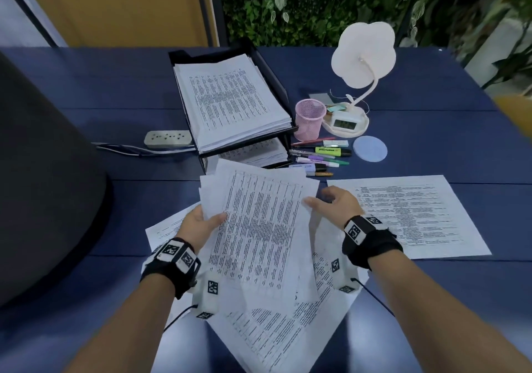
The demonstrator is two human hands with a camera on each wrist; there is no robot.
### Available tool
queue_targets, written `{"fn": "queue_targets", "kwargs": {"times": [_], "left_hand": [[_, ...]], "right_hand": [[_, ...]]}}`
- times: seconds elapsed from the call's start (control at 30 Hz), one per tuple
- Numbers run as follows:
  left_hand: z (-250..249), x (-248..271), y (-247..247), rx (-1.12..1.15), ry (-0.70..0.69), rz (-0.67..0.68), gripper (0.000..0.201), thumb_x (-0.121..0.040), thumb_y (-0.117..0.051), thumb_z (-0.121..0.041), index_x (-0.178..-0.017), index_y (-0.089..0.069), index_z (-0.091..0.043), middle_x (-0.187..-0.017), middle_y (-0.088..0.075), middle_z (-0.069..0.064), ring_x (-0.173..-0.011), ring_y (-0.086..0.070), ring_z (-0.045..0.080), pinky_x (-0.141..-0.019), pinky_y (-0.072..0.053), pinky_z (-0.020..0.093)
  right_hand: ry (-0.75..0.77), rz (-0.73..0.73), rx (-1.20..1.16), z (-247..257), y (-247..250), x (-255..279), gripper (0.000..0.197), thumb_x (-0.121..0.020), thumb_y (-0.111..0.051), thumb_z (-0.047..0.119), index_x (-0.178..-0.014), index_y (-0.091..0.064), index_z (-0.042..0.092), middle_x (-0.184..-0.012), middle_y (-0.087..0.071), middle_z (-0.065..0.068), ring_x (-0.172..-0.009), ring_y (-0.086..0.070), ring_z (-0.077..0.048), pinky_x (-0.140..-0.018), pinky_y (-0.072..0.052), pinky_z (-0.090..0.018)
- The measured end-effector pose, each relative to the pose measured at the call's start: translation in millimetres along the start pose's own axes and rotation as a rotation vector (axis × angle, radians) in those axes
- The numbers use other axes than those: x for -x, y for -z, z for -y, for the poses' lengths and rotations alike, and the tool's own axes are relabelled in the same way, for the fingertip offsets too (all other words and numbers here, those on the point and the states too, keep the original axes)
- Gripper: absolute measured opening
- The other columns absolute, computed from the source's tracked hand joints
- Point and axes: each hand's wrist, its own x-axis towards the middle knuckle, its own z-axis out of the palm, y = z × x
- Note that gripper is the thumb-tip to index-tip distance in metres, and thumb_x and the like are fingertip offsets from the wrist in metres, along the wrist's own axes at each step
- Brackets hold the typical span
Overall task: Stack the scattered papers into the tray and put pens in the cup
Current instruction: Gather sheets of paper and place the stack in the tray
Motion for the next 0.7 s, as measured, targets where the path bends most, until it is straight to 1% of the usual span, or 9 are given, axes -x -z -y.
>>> {"fn": "queue_targets", "kwargs": {"times": [0.1,0.17,0.27,0.37,0.47,0.53,0.6,0.63,0.7], "left_hand": [[-10.2,-1.8,-0.1,0.03,-0.05,-0.024,0.025,-0.087,-0.066,-0.013,-0.11,-0.059,-0.02,-0.108,-0.069,-0.002,-0.103,-0.064,0.017,-0.097,-0.048,0.039],[-24.2,-1.8,-3.7,0.084,-0.104,-0.034,0.031,-0.088,-0.065,-0.012,-0.116,-0.055,-0.017,-0.115,-0.066,0.0,-0.108,-0.062,0.016,-0.098,-0.047,0.037],[-44.8,-2.4,-7.4,0.133,-0.161,-0.095,0.037,-0.089,-0.063,-0.014,-0.12,-0.042,-0.017,-0.119,-0.062,0.001,-0.107,-0.06,0.014,-0.094,-0.046,0.031],[-63.1,0.9,-6.7,0.18,-0.228,-0.127,0.033,-0.092,-0.058,-0.013,-0.12,-0.042,-0.02,-0.115,-0.062,-0.004,-0.102,-0.06,0.007,-0.094,-0.045,0.029],[-73.3,5.7,-7.0,0.147,-0.302,-0.128,0.03,-0.094,-0.054,-0.014,-0.117,-0.039,-0.027,-0.109,-0.058,-0.018,-0.099,-0.055,-0.004,-0.084,-0.043,0.019],[-72.0,4.7,-6.1,0.156,-0.302,-0.167,0.031,-0.093,-0.053,-0.009,-0.117,-0.038,-0.024,-0.108,-0.059,-0.014,-0.098,-0.058,0.0,-0.084,-0.044,0.021],[-68.8,2.2,-2.5,0.149,-0.273,-0.197,0.033,-0.091,-0.054,-0.006,-0.116,-0.039,-0.02,-0.106,-0.061,-0.007,-0.102,-0.061,0.015,-0.09,-0.046,0.029],[-67.9,0.8,-0.6,0.134,-0.256,-0.195,0.034,-0.091,-0.055,-0.006,-0.117,-0.04,-0.019,-0.104,-0.062,-0.006,-0.103,-0.061,0.019,-0.093,-0.046,0.033],[-69.1,-0.5,1.3,0.119,-0.238,-0.165,0.034,-0.092,-0.055,-0.008,-0.122,-0.041,-0.018,-0.101,-0.061,-0.01,-0.098,-0.06,0.016,-0.092,-0.045,0.033]], "right_hand": [[0.001,0.185,-0.359,10.3,-15.6,9.5,0.038,-0.083,-0.071,0.025,-0.116,-0.058,0.01,-0.119,-0.065,-0.009,-0.11,-0.061,-0.026,-0.093,-0.049,-0.036],[0.048,0.206,-0.428,21.3,-22.7,13.8,0.035,-0.087,-0.065,0.011,-0.121,-0.058,0.011,-0.124,-0.063,-0.006,-0.111,-0.06,-0.021,-0.101,-0.045,-0.037],[0.121,0.054,-0.513,44.0,-23.1,17.4,0.033,-0.09,-0.059,0.007,-0.123,-0.056,0.009,-0.121,-0.063,-0.002,-0.114,-0.059,-0.02,-0.103,-0.042,-0.034],[0.221,-0.099,-0.615,71.4,-16.7,24.4,0.033,-0.091,-0.058,0.007,-0.123,-0.055,0.006,-0.12,-0.064,-0.005,-0.109,-0.06,-0.017,-0.098,-0.045,-0.031],[0.284,-0.136,-0.668,90.6,-17.2,29.4,0.031,-0.09,-0.057,0.001,-0.12,-0.054,0.01,-0.117,-0.064,-0.006,-0.105,-0.061,-0.017,-0.092,-0.048,-0.027],[0.283,-0.145,-0.637,93.8,-21.3,29.8,0.036,-0.087,-0.058,-0.005,-0.12,-0.051,0.006,-0.114,-0.063,-0.005,-0.102,-0.061,-0.014,-0.089,-0.048,-0.023],[0.25,-0.159,-0.618,91.8,-26.3,28.7,0.037,-0.083,-0.057,-0.011,-0.115,-0.049,0.005,-0.108,-0.062,-0.007,-0.098,-0.06,-0.017,-0.09,-0.049,-0.031],[0.232,-0.157,-0.617,90.8,-28.2,28.1,0.036,-0.082,-0.055,-0.013,-0.111,-0.047,0.007,-0.106,-0.061,-0.009,-0.096,-0.059,-0.019,-0.092,-0.049,-0.036],[0.203,-0.144,-0.589,89.2,-32.8,26.7,0.036,-0.082,-0.051,-0.013,-0.106,-0.044,0.013,-0.108,-0.059,-0.012,-0.098,-0.058,-0.023,-0.097,-0.047,-0.045]]}}
